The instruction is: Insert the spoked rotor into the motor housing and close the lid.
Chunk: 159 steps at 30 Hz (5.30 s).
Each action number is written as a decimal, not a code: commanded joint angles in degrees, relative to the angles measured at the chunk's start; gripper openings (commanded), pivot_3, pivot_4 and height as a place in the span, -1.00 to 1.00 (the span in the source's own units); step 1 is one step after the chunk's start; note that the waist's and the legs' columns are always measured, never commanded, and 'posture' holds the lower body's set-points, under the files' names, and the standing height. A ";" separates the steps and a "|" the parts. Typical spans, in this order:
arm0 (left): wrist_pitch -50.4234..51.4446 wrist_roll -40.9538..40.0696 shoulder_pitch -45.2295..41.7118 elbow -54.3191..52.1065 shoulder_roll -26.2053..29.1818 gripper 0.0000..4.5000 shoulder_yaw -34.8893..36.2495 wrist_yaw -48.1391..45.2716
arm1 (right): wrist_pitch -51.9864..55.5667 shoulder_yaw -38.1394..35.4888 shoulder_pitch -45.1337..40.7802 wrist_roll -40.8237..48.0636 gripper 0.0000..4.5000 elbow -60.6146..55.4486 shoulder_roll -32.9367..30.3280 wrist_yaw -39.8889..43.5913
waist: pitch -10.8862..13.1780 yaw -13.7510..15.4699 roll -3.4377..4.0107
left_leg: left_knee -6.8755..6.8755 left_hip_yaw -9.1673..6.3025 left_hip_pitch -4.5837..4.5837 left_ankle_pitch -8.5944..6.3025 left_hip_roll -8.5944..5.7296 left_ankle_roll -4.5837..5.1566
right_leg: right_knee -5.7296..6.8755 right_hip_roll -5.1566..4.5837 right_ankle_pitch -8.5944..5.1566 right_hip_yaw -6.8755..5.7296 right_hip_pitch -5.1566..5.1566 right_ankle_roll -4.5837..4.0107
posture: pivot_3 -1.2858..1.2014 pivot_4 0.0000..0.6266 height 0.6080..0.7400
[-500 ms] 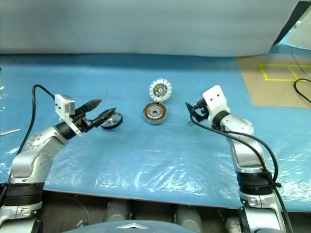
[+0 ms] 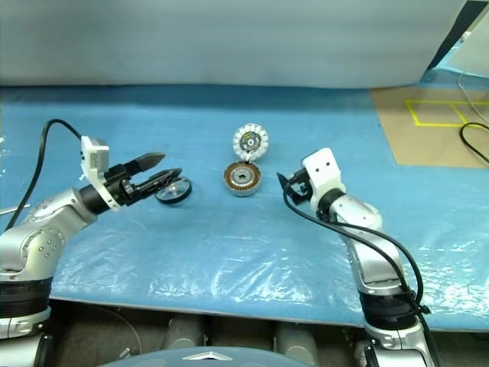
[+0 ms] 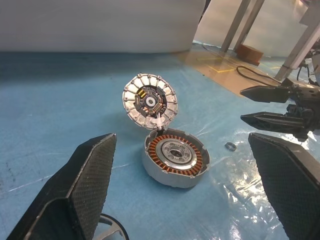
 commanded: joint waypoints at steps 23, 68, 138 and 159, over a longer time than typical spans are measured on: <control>-8.95 11.02 -5.14 8.99 2.99 0.99 -11.23 -22.75 | -9.13 5.73 -12.40 9.80 0.85 13.81 -13.54 29.74 | 0.01 0.09 0.02 | 0.13 -0.01 -0.03 0.02 0.03 0.05 | 0.20 -0.01 -0.08 -0.02 -0.01 -0.20 | 0.03 -0.52 1.00; -14.41 15.25 3.49 4.85 -2.58 0.99 -11.65 -15.66 | -48.61 30.62 -59.23 -24.05 0.85 89.80 8.68 52.17 | 0.02 -0.18 0.02 | 1.20 -0.09 -1.33 0.12 0.73 0.40 | 1.52 -0.01 -0.34 -0.87 -1.16 -1.11 | 0.03 -0.52 1.00; -11.92 14.32 2.51 4.83 -3.13 1.00 -12.30 -16.14 | -37.20 36.37 -41.70 -10.67 0.98 28.90 -8.31 68.99 | 0.02 -0.20 0.00 | 1.45 -0.08 -1.20 0.13 0.74 0.47 | 1.57 0.03 -0.25 -0.76 -1.02 -1.16 | 0.03 -0.52 1.00; -8.41 10.26 7.27 -4.37 -2.70 1.00 -10.07 -12.44 | 8.90 -4.36 -6.91 8.48 0.98 7.81 -9.99 21.40 | -0.03 1.52 -0.08 | 0.90 -0.03 -0.65 0.05 0.65 0.18 | 1.33 0.09 -0.21 -0.64 -0.71 -1.04 | 0.03 -0.52 1.00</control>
